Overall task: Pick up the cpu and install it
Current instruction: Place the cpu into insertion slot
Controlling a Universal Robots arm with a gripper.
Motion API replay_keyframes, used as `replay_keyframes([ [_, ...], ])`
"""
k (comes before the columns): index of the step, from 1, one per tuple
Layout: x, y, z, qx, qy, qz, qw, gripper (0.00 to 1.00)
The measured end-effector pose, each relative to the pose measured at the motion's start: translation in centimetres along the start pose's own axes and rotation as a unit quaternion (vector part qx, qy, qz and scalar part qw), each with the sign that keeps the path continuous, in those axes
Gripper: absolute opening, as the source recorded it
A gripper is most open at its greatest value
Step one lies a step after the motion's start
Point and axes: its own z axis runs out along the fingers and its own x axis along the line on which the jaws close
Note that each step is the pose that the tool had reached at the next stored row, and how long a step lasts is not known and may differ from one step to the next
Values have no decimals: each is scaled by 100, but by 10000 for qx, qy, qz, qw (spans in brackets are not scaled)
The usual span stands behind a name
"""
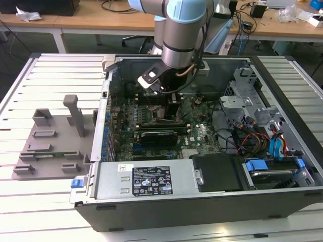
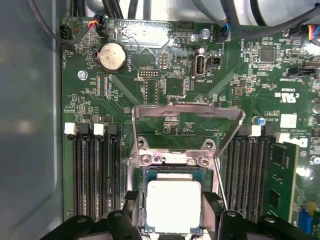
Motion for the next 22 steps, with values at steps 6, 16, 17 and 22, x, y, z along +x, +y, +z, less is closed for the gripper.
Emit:
replay_keyframes([
  [6, -6, -5, -64, 0, -1, 0, 10000, 47],
  [16, -81, -14, -59, 0, 12, -1, 10000, 11],
  [17, -89, -14, -54, 0, 19, -1, 10000, 11],
  [22, -108, -20, -19, -6, 165, -13, 9999, 11],
])
